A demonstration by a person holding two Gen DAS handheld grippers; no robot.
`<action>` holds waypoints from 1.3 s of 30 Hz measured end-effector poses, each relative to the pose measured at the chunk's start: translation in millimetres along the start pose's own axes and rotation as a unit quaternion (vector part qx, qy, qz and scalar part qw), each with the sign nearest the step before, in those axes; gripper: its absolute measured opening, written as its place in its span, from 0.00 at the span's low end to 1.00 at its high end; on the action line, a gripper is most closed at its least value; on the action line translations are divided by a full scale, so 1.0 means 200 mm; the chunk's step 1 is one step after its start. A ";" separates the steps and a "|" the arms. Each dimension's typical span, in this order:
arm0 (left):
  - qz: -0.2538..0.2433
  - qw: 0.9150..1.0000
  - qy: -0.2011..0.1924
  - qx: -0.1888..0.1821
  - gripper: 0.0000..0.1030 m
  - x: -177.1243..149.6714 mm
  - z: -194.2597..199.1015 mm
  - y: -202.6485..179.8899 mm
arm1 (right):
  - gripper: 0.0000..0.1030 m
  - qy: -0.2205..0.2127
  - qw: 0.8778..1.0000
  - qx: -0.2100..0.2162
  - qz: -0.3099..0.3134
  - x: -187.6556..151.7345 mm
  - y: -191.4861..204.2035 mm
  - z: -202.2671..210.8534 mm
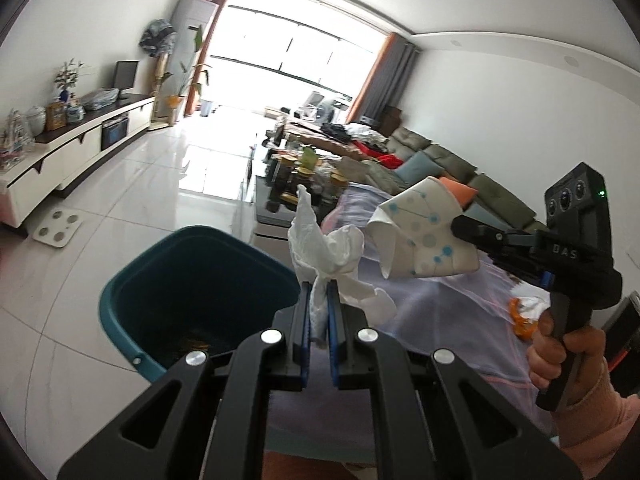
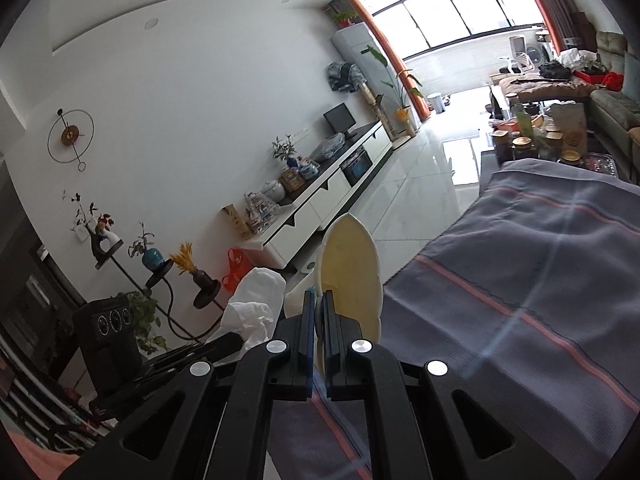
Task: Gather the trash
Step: 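Carry tissue and cup to the teal bin and open both tools over it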
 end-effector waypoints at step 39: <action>0.078 0.991 0.061 0.089 0.27 -0.03 -0.35 0.40 | 0.06 0.125 0.991 -0.025 0.034 0.00 0.16 -0.68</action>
Point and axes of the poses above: each gripper's, at about its wrist camera, not at the fingertips, and z roughly against the way its jaws point, y to its left, x to its top, the point moved 2 cm from there along -z, roughly the way its jaws point, and after that the axes turned 3 degrees about y, right-handed, at the moved point
